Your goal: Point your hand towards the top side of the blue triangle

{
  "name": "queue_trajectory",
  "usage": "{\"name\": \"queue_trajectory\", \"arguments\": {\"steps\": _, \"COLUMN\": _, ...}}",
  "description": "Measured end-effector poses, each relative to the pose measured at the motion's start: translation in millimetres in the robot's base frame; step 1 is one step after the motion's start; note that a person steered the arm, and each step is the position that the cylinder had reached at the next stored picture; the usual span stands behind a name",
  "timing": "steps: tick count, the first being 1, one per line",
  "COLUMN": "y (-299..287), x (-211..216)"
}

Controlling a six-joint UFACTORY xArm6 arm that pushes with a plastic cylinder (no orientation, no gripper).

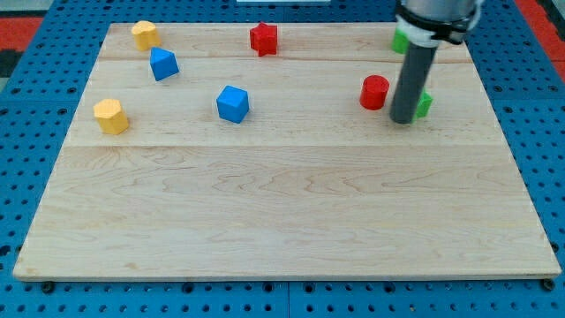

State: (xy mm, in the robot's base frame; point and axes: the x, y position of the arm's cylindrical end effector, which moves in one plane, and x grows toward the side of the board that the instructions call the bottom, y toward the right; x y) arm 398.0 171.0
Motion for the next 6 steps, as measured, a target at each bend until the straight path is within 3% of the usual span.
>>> {"name": "queue_trajectory", "arguments": {"steps": 1, "y": 0, "x": 1}}
{"name": "queue_trajectory", "arguments": {"steps": 4, "y": -90, "x": 30}}
{"name": "queue_trajectory", "arguments": {"steps": 6, "y": -120, "x": 33}}
